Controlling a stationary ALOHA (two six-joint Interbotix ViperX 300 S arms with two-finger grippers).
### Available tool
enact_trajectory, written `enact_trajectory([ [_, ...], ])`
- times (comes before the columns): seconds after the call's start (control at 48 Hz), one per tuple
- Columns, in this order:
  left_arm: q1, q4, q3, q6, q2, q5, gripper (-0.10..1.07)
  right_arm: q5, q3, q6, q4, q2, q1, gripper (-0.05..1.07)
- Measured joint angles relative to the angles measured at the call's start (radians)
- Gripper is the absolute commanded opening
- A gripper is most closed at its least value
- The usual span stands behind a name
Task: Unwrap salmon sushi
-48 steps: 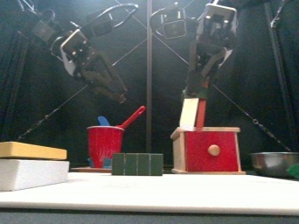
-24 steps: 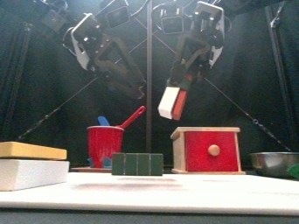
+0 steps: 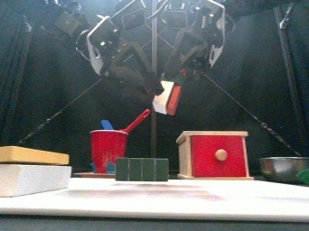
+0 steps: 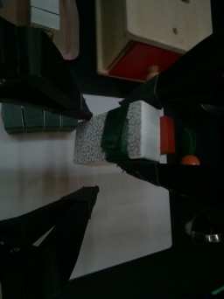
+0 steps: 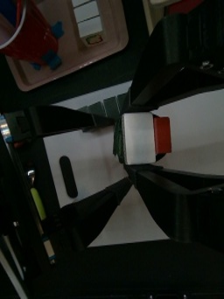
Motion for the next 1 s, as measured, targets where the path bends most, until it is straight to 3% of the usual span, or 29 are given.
enact_trajectory([
  [0.417, 0.005, 0.000, -0.021, -0.002, 0.032, 0.009, 0.92, -0.055, 0.018, 0.002, 0.005, -0.002, 0.000, 0.80],
  [0.75, 0.008, -0.003, -0.020, -0.003, 0.037, 0.021, 0.70, -0.058, 0.026, 0.000, 0.005, -0.002, 0.000, 0.80],
  [1.0, 0.008, -0.011, -0.021, -0.003, 0.038, 0.021, 0.69, -0.066, 0.029, 0.000, 0.005, -0.002, 0.000, 0.80],
])
